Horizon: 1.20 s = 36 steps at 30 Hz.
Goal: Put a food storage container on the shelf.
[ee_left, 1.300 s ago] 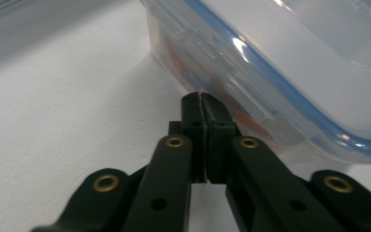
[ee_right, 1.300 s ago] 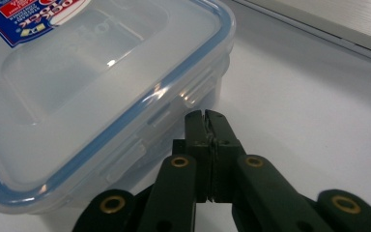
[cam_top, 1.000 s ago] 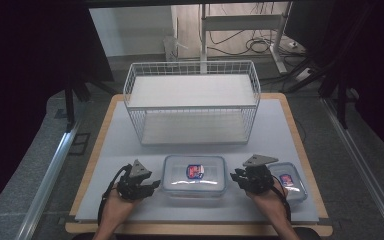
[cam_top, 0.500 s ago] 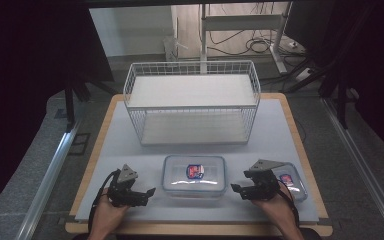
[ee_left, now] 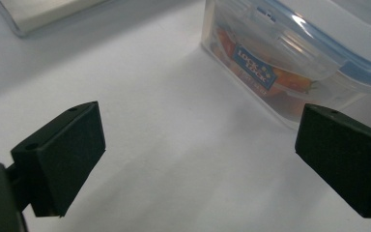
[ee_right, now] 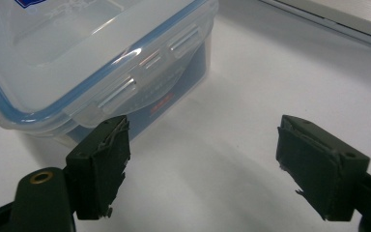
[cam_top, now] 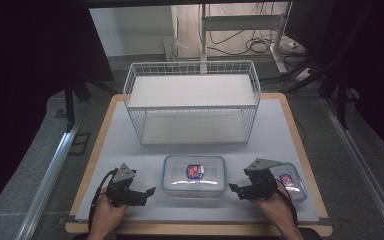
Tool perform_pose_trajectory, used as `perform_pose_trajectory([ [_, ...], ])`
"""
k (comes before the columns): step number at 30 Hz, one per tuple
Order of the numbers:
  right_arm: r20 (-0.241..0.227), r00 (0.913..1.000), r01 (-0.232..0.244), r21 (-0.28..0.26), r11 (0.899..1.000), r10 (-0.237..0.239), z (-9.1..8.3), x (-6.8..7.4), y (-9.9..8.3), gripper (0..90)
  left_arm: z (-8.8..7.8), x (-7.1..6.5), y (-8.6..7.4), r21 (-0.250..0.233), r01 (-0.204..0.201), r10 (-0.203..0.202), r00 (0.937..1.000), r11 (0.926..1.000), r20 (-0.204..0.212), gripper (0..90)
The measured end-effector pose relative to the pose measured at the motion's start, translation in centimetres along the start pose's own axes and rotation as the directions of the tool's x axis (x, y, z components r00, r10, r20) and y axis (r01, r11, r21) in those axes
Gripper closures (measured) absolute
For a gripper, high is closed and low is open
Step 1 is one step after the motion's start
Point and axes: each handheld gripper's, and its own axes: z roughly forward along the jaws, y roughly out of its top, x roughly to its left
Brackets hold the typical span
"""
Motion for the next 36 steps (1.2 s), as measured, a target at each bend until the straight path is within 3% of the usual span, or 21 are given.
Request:
perform_pose_trajectory([
  [8,0.027,0.999,0.034,0.009,0.999,-0.035,-0.4,0.3,0.5,17.2,-0.3,-0.4,0.7,0.007,0.017,-0.017,0.9993,0.9998,0.034,4.7],
  [11,0.026,0.9992,0.03,-0.005,1.0,-0.03,-0.7,0.1,0.7,17.2,-0.4,-0.6,1.1,0.023,0.014,-0.015,0.999,0.9996,0.041,3.7],
  [16,0.029,0.9993,0.026,-0.032,0.999,-0.025,-1.8,-0.1,1.1,17.3,-0.7,-0.4,1.7,0.014,0.047,-0.048,0.996,0.9988,0.075,3.1],
  [20,-0.022,0.9997,-0.014,-0.031,0.999,0.013,-2.1,-0.1,1.6,20.2,-0.7,-0.1,2.6,0.004,0.074,-0.074,0.9889,0.9973,0.129,3.1],
  [24,-0.046,0.9981,-0.042,-0.004,0.999,0.042,-1.9,0.1,2.1,21.8,-0.2,-0.1,3.8,0.006,0.071,-0.071,0.9838,0.9974,0.164,3.3],
  [25,-0.056,0.9976,-0.041,0.001,0.999,0.041,-1.8,0.2,2.3,21.8,0.1,-0.1,4.1,0.01,0.073,-0.074,0.9807,0.9973,0.181,3.3],
  [26,-0.082,0.9955,-0.047,0.013,0.999,0.048,-1.4,0.4,2.7,18.4,0.8,-0.2,4.6,0.025,0.076,-0.079,0.9713,0.9968,0.224,3.4],
  [27,-0.082,0.9955,-0.047,0.013,0.999,0.048,-1.4,0.4,2.7,18.4,0.8,-0.2,4.6,0.025,0.076,-0.079,0.9713,0.9968,0.224,3.4],
  [32,-0.136,0.9892,-0.048,0.055,0.997,0.055,-0.2,0.7,3.4,10.3,2.7,-0.6,5.5,0.076,0.06,-0.08,0.9525,0.9953,0.294,2.1],
  [33,-0.172,0.9817,-0.07,0.068,0.995,0.081,0.5,0.5,3.5,8.5,3.5,-0.8,5.9,0.101,0.054,-0.083,0.9475,0.9934,0.309,1.1],
  [34,-0.172,0.9817,-0.07,0.068,0.995,0.081,0.5,0.5,3.5,8.5,3.5,-0.8,5.9,0.101,0.054,-0.083,0.9475,0.9934,0.309,1.2],
  [36,-0.204,0.9736,-0.089,0.08,0.993,0.103,0.9,0.4,3.6,7.9,4.2,-0.9,6.2,0.117,0.046,-0.082,0.9415,0.9921,0.327,1.2],
])
